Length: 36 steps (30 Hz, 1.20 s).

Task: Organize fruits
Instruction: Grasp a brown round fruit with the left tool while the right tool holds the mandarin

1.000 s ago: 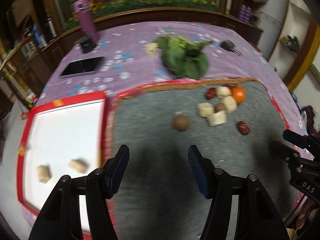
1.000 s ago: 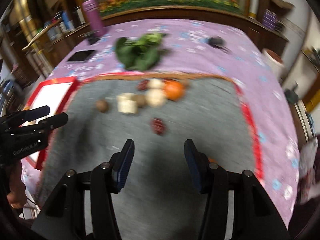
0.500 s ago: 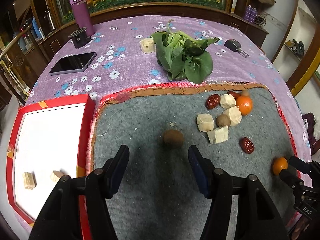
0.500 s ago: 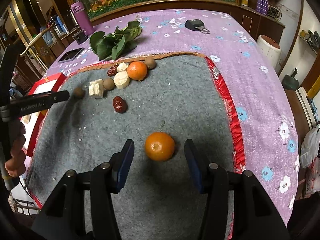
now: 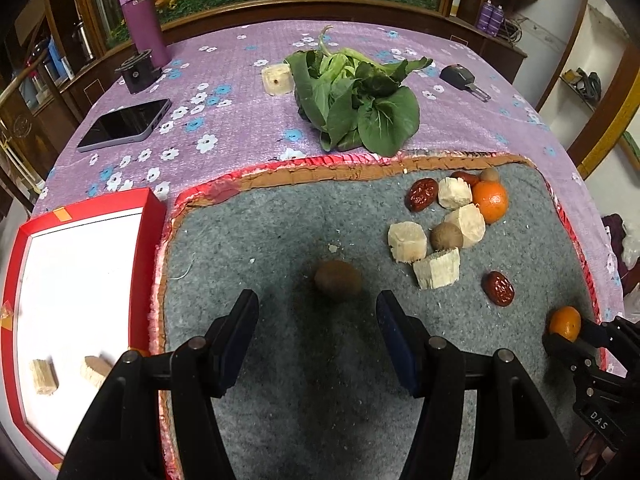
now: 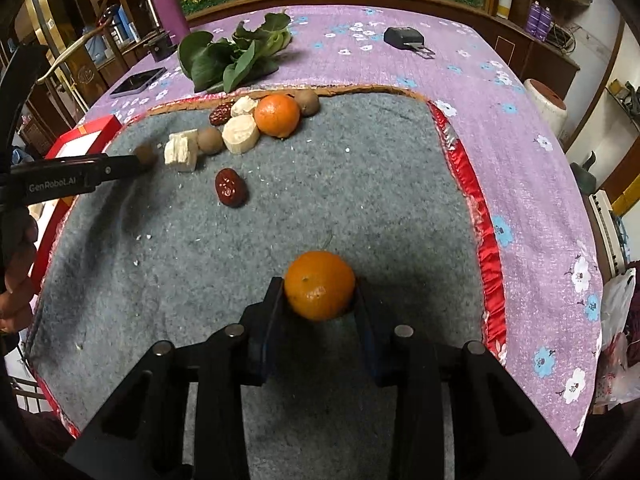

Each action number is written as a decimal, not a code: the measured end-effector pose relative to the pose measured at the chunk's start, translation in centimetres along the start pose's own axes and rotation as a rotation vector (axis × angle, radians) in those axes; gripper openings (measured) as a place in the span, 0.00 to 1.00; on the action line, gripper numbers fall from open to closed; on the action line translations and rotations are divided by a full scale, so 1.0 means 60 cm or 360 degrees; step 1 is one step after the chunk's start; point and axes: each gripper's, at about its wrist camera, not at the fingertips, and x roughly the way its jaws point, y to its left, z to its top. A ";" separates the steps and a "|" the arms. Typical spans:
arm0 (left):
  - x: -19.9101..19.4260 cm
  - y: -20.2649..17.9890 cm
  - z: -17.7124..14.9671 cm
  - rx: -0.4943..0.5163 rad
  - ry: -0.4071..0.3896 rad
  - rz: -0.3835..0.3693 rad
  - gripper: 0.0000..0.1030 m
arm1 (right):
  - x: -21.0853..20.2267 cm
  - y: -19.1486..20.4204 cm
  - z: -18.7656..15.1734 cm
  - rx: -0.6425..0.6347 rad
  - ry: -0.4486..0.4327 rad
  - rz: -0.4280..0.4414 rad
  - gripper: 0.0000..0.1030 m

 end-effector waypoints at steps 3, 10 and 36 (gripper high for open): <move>0.011 -0.007 0.000 0.0032 0.0021 0.0007 0.58 | 0.000 -0.001 0.001 0.0014 0.0000 0.0006 0.35; 0.029 -0.012 -0.001 0.0050 0.0044 0.0008 0.39 | 0.000 -0.003 0.000 0.0036 -0.0012 0.0019 0.35; 0.015 0.030 0.013 -0.0118 -0.0016 -0.0108 0.13 | -0.001 -0.005 -0.002 0.0062 -0.0022 0.0035 0.35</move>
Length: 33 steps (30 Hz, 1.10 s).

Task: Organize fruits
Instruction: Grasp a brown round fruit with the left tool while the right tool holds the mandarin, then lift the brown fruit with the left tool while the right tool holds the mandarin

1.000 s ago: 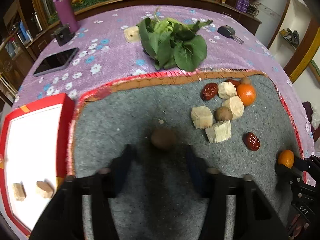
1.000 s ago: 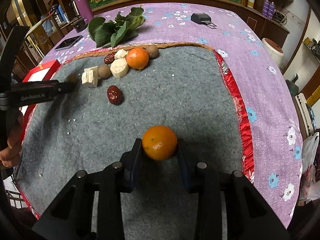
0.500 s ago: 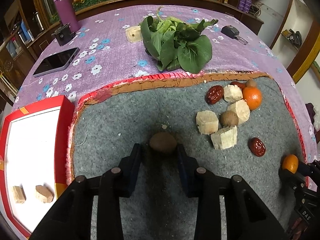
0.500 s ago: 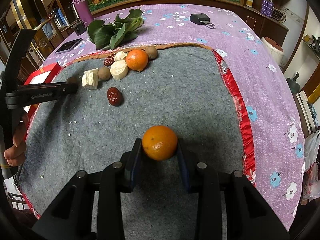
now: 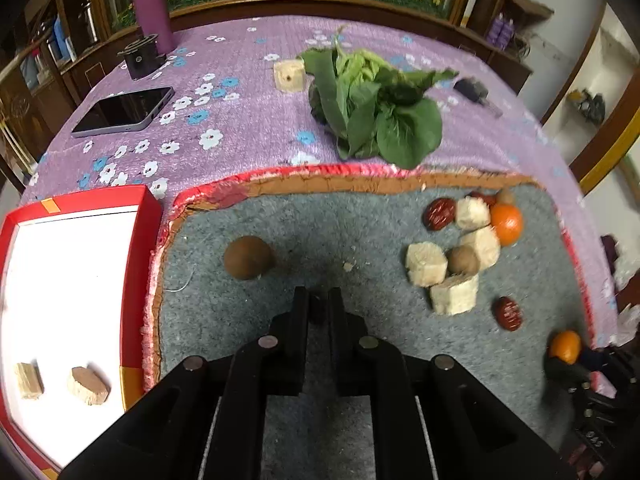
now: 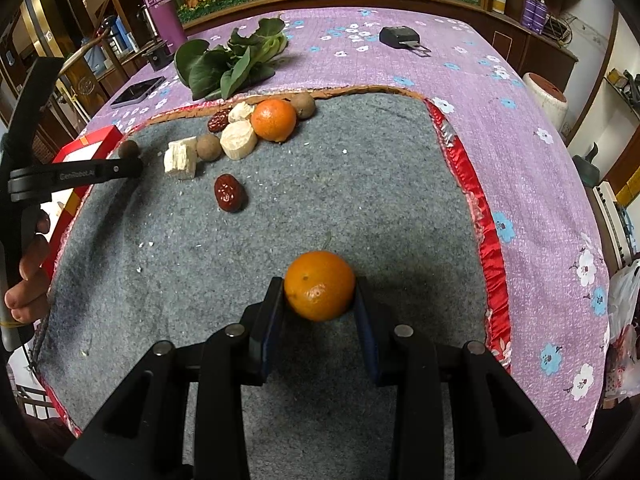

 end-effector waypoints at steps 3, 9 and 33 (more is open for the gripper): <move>-0.021 0.004 0.001 -0.0010 -0.0053 -0.0076 0.54 | 0.000 0.000 0.000 0.0005 0.0000 0.0002 0.35; -0.046 0.005 0.003 0.0028 -0.0156 0.0054 0.63 | 0.001 -0.003 0.001 0.0009 -0.0002 0.0010 0.35; 0.027 0.031 0.030 0.0029 -0.0016 0.0025 0.26 | 0.004 -0.006 0.009 0.0029 0.0002 0.0024 0.35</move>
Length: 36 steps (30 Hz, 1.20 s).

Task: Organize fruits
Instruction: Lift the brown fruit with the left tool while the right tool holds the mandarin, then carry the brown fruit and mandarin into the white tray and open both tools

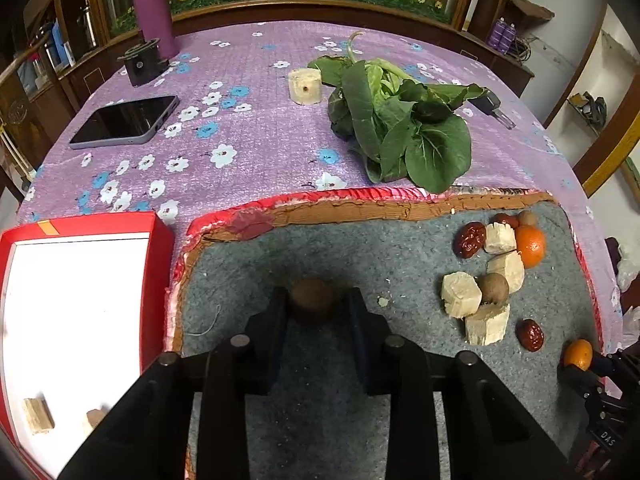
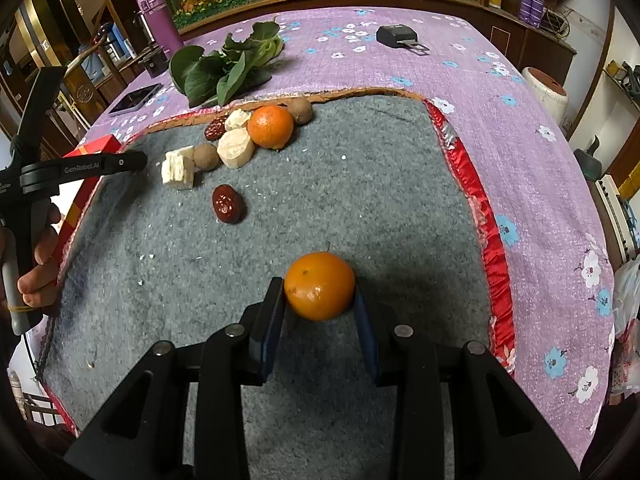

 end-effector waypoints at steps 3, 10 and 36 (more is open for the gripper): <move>0.001 0.001 0.001 -0.0005 0.0006 -0.0014 0.24 | 0.000 0.000 0.001 0.0000 0.0000 0.0000 0.35; 0.003 0.001 0.002 -0.0013 0.0010 -0.0024 0.21 | 0.000 0.000 0.001 0.0001 0.0001 0.0001 0.35; -0.093 0.057 -0.022 -0.0197 -0.0119 0.0055 0.21 | -0.012 0.104 0.048 -0.0199 -0.0035 0.0122 0.35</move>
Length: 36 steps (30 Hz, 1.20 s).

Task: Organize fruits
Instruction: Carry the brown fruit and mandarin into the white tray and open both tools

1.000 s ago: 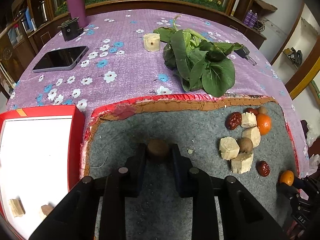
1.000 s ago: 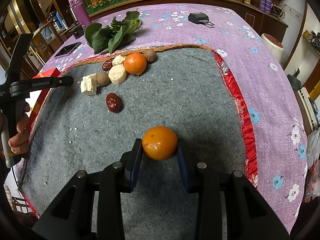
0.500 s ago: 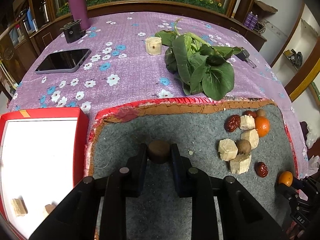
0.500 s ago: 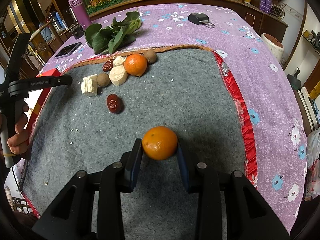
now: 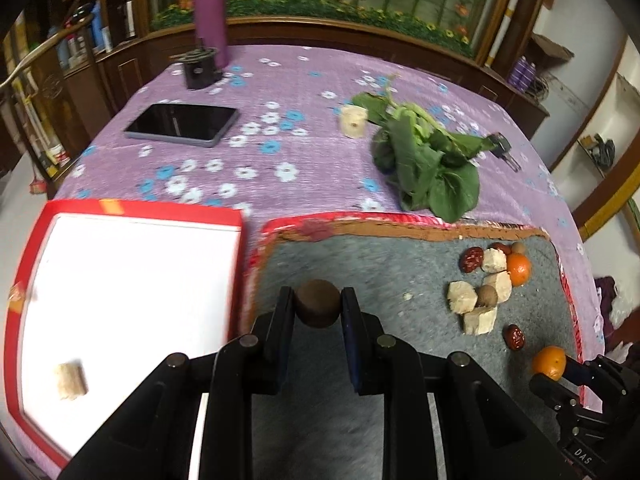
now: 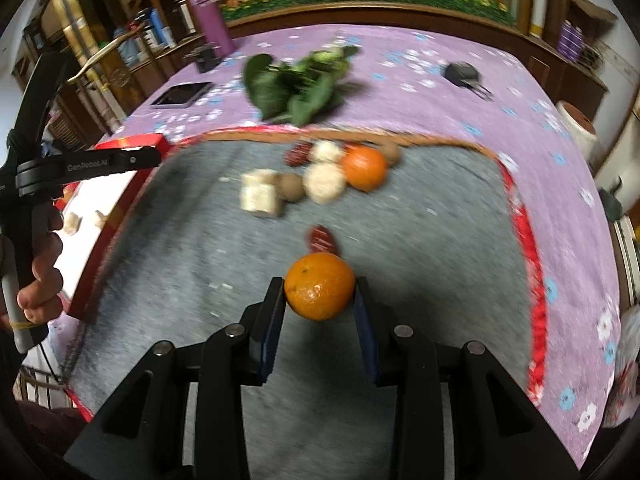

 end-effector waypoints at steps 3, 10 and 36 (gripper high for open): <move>-0.017 0.027 -0.006 -0.0057 -0.0013 0.0043 0.21 | 0.007 0.043 0.017 -0.0067 0.0004 0.0065 0.35; -0.063 0.107 -0.031 -0.0209 -0.0053 0.0192 0.21 | 0.024 0.167 0.058 -0.0273 0.0001 0.0202 0.35; -0.098 0.347 -0.098 -0.0526 -0.0037 0.0482 0.21 | 0.131 0.485 0.084 -0.0636 0.0200 0.0431 0.35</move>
